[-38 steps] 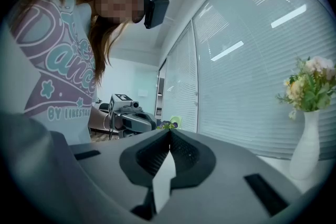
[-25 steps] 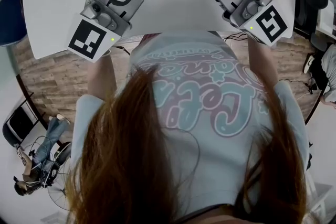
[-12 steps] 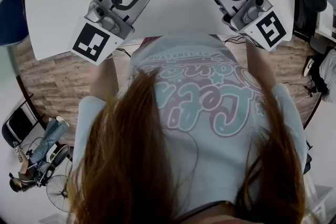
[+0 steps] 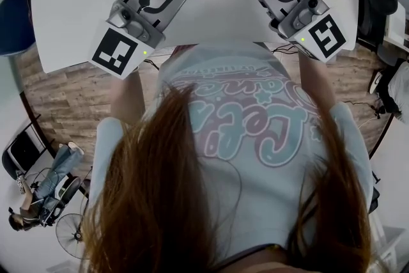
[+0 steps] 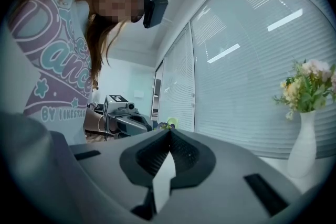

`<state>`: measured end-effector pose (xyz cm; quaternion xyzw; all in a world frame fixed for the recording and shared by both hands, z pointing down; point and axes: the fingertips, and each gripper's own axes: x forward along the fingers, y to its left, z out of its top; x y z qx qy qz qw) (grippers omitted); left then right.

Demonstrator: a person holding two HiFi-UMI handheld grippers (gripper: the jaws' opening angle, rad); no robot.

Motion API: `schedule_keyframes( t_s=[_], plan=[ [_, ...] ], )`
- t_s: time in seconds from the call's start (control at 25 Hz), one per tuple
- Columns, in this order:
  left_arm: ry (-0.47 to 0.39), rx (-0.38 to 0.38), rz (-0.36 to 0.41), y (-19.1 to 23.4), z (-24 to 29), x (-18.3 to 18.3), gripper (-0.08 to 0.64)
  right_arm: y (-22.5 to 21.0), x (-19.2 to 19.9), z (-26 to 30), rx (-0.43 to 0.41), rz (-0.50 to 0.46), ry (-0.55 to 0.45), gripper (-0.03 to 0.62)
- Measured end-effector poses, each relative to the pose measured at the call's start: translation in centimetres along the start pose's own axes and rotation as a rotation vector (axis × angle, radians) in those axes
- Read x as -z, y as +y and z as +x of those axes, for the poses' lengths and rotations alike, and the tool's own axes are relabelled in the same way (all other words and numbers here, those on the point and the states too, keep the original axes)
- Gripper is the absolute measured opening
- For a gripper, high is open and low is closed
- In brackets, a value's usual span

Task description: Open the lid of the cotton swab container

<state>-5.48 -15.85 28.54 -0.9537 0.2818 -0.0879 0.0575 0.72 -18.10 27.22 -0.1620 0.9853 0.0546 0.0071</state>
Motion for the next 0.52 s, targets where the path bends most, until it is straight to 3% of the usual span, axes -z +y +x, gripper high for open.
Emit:
schedule_keyframes(
  t_s=[0.24, 0.52],
  plan=[
    [0.001, -0.006, -0.001, 0.0, -0.1, 0.4, 0.009, 0.1, -0.5, 0.6, 0.010, 0.006, -0.028, 0.005],
    [0.003, -0.023, -0.005, 0.2, -0.1, 0.3, 0.009, 0.0, 0.5, -0.3, 0.000, 0.000, 0.013, 0.005]
  ],
)
